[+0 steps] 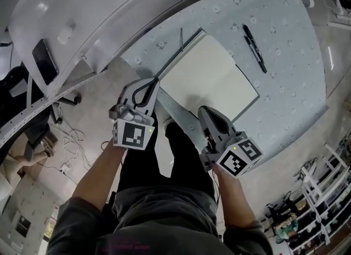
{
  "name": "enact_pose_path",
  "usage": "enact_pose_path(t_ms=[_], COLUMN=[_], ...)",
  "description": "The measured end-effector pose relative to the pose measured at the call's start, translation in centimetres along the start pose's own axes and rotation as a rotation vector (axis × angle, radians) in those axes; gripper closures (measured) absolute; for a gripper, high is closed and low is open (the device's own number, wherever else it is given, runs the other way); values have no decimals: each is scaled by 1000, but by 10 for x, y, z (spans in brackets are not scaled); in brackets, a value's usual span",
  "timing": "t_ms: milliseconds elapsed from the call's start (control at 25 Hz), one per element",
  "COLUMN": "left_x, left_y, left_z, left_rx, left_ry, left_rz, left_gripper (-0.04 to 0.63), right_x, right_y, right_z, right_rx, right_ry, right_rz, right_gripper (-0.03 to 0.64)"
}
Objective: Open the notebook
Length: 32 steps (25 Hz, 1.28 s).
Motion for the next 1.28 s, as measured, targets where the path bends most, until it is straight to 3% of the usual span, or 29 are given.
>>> enact_pose_path(t_ms=[680, 1280], left_x=[63, 135], left_y=[-20, -45], left_z=[35, 58], left_rx=[24, 3], left_ry=[85, 96], left_rz=[-106, -245], left_gripper=[594, 594], right_x=[23, 39], right_y=[-36, -75], right_z=[29, 61], right_rx=[-7, -27], right_ry=[-13, -50], right_rz=[-134, -260], right_gripper=[615, 615])
Point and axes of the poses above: the fingertips, and each gripper's own axes: y forward along the fingers, z to its left, x out of its top, the point moved 7 cm from there along -y, backward along the fingers, and after that the axes turned 14 degrees about y, right-handed, at the moved point
